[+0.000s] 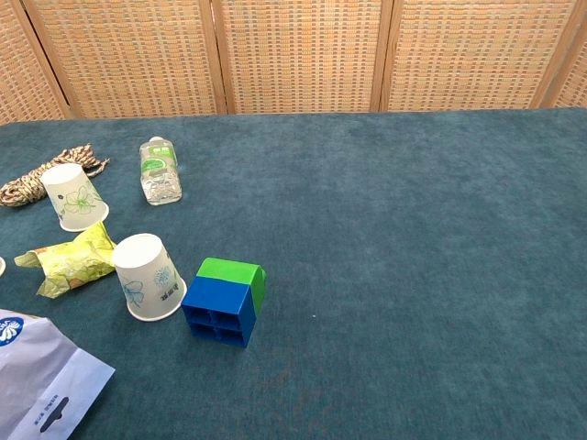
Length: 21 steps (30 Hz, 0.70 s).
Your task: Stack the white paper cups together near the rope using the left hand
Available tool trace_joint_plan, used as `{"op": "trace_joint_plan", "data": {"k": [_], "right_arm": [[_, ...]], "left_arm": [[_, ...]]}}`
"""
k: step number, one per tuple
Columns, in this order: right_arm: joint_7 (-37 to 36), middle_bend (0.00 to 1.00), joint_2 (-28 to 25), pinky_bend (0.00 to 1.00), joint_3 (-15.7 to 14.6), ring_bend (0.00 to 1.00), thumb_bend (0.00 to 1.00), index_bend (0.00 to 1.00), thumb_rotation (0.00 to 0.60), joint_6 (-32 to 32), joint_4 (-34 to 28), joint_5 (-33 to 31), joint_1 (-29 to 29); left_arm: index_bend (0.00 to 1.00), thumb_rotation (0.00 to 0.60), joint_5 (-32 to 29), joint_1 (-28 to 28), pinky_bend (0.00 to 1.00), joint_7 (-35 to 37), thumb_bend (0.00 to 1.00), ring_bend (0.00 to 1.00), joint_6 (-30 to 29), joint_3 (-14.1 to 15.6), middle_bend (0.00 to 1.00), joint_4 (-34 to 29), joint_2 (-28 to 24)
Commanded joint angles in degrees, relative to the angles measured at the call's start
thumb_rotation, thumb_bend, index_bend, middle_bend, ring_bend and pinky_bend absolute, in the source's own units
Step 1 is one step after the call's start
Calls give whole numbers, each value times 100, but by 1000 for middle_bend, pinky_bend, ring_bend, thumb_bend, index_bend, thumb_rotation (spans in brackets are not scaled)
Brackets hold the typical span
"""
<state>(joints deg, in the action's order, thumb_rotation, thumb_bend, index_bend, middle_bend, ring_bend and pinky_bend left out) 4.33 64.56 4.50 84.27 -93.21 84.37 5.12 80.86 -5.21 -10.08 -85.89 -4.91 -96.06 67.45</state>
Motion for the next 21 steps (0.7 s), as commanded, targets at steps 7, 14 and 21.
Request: {"op": "trace_joint_plan", "data": {"k": [7, 14, 21], "right_arm": [[5, 0, 6, 0, -12, 0, 0, 0, 600, -20, 4, -1, 0], [37, 0, 23, 0, -10, 0, 0, 0, 600, -37, 0, -2, 13], [36, 0, 18, 0, 1, 0, 0, 0, 600, -21, -2, -14, 7]], "left_arm": [[58, 600, 8, 2, 0, 23, 220, 0, -12, -1, 0, 12, 6], [58, 600, 16, -9, 0, 98, 220, 0, -12, -17, 0, 54, 13], [58, 600, 1, -10, 0, 131, 220, 0, -5, -22, 0, 57, 5]]}}
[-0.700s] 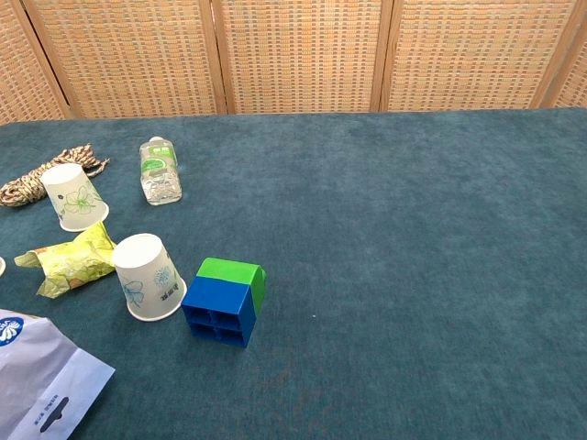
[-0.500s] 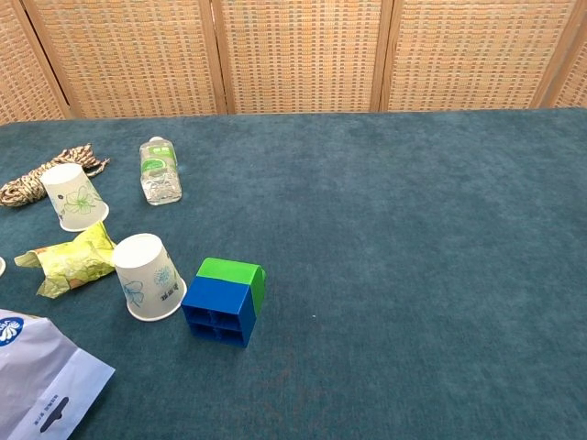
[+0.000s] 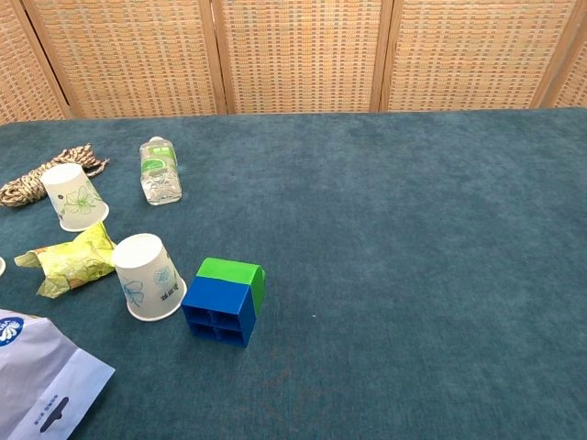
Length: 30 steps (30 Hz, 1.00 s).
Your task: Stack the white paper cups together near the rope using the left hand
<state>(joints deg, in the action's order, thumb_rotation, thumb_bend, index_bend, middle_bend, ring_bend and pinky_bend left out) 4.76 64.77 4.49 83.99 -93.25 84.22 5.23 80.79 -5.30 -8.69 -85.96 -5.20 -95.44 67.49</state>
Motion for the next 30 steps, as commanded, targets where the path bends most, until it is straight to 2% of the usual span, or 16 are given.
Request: {"op": "trace_joint_plan", "data": {"k": [1, 30], "right_arm": [[-15, 0, -4, 0, 1, 0, 0, 0, 600, 9, 7, 0, -6], [-44, 0, -20, 0, -5, 0, 0, 0, 600, 3, 4, -9, -18]], "left_arm": [[58, 600, 8, -2, 0, -19, 220, 0, 6, 9, 0, -11, 2], [74, 600, 11, -38, 0, 37, 220, 0, 31, -21, 0, -69, -47]]}}
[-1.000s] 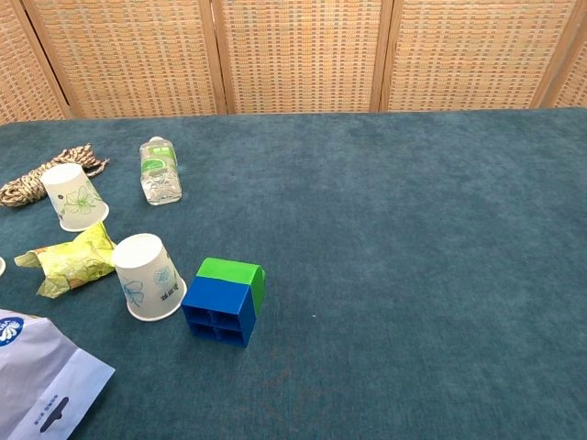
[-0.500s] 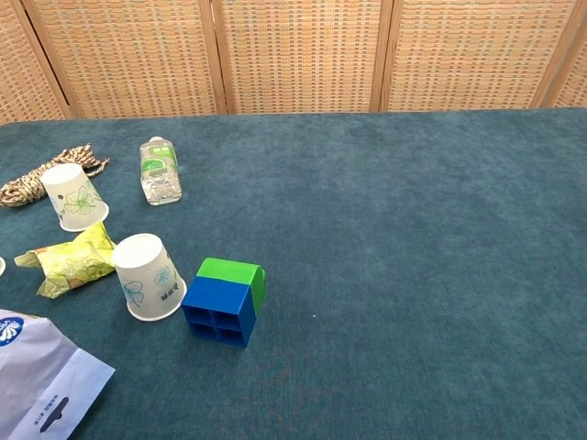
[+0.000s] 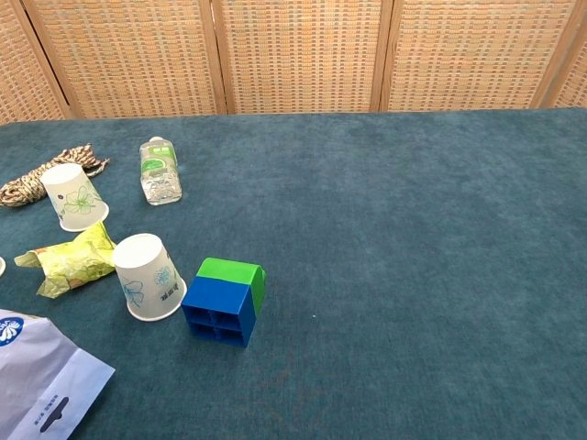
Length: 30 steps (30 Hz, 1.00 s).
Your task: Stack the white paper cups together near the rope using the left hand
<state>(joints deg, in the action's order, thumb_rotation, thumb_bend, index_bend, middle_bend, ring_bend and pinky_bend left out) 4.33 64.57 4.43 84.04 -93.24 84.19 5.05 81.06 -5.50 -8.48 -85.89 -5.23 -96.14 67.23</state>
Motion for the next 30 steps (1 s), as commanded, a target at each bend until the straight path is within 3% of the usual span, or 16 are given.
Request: {"op": "trace_joint_plan", "data": {"k": [1, 11, 20, 30], "right_arm": [[-1, 0, 1, 0, 4, 0, 0, 0, 600, -10, 7, -16, 1], [26, 0, 14, 0, 12, 0, 0, 0, 600, -37, 13, -42, 13], [-11, 0, 8, 0, 24, 0, 0, 0, 600, -42, 24, -61, 14], [-47, 0, 0, 0, 34, 0, 0, 0, 600, -54, 35, -77, 19]], "left_arm": [[96, 600, -41, -44, 0, 26, 220, 0, 69, -37, 0, 11, -50], [319, 600, -686, -584, 0, 274, 220, 0, 1242, -305, 0, 41, -604], [322, 600, -1517, -1150, 0, -63, 220, 0, 2467, -411, 0, 201, -1005], [322, 600, -2194, -1616, 0, -205, 220, 0, 3422, -338, 0, 671, -847]]}}
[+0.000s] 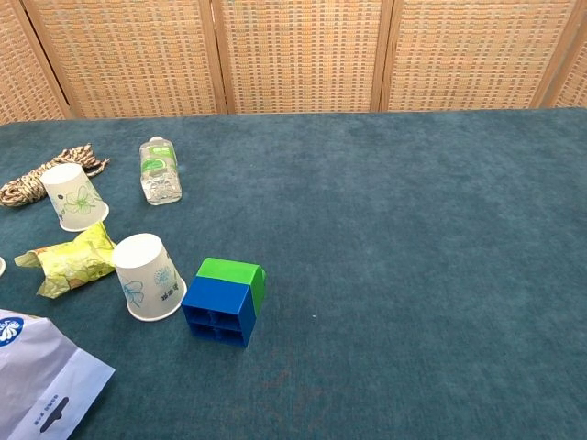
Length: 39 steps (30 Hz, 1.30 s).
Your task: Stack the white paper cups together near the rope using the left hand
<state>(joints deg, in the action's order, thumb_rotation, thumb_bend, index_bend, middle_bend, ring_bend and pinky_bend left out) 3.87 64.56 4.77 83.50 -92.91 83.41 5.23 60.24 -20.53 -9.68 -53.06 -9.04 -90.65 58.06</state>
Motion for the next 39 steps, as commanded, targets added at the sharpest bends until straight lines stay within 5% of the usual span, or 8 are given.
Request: {"op": "trace_joint_plan", "data": {"k": [1, 39], "right_arm": [[-4, 0, 0, 0, 0, 0, 0, 0, 600, 0, 2, 0, 0], [-155, 0, -27, 0, -21, 0, 0, 0, 600, 6, 2, 72, 0]], "left_arm": [[322, 600, -137, -137, 0, -114, 220, 0, 166, 57, 0, 149, 94], [353, 600, -408, -582, 0, -400, 220, 0, 294, 372, 0, 895, 1110]]}}
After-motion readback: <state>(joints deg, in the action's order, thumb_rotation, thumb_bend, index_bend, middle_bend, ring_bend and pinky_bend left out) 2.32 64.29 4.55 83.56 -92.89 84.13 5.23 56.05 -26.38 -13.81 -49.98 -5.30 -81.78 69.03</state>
